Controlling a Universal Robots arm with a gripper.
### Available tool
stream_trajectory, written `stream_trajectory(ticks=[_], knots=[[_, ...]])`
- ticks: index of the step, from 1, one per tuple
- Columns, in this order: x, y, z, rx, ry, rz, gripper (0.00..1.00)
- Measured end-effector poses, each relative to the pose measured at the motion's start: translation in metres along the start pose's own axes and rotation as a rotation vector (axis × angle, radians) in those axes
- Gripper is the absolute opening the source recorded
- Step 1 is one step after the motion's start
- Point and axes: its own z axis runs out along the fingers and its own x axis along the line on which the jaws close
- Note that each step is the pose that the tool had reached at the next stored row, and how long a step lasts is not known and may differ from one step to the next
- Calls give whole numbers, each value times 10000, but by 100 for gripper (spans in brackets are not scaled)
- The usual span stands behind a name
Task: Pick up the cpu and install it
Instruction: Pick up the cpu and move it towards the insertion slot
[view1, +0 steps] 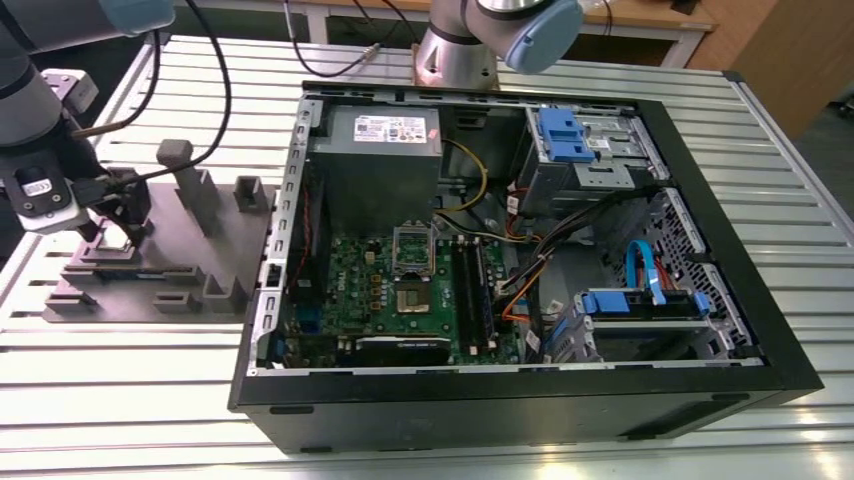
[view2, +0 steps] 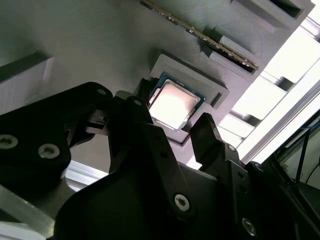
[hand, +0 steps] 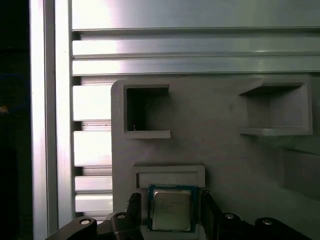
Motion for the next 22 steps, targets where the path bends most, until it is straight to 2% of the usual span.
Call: stream_trajectory(ticks=[8,13,22], knots=[[1,-1,31,2,-4,1,59],[7,-1,33,-3,-91,-2,59],[28,-2,34,-2,-91,-2,59]])
